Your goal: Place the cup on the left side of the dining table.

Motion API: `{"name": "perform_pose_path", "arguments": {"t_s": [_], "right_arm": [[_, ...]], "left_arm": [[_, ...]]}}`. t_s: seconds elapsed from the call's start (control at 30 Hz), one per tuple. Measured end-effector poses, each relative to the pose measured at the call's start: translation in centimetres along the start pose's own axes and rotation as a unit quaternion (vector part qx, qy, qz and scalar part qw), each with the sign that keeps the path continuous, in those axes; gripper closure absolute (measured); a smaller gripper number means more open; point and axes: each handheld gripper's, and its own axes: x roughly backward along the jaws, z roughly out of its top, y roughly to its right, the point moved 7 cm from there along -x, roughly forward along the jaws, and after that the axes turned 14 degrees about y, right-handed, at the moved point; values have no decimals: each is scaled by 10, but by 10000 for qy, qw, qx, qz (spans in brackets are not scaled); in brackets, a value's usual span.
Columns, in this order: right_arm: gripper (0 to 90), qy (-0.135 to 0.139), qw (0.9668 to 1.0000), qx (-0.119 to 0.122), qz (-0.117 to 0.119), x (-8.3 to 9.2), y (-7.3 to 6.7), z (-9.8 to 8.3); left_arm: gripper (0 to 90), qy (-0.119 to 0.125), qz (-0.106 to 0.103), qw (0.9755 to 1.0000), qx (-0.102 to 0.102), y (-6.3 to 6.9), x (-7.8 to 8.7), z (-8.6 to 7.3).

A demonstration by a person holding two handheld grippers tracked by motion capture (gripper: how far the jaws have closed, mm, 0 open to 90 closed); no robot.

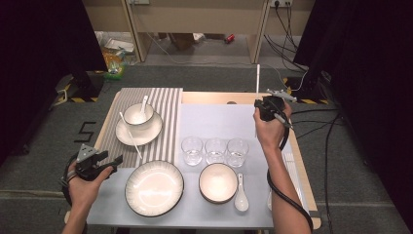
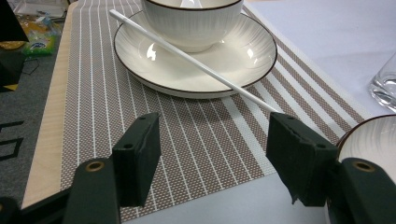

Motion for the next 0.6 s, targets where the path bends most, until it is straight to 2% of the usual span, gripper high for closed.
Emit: {"name": "perform_pose_path", "arguments": {"t_s": [0.6], "right_arm": [[857,87,9996,64,255,-12,-32,4]], "left_arm": [[341,116,-65,9999,-91,3,2,12]]}}
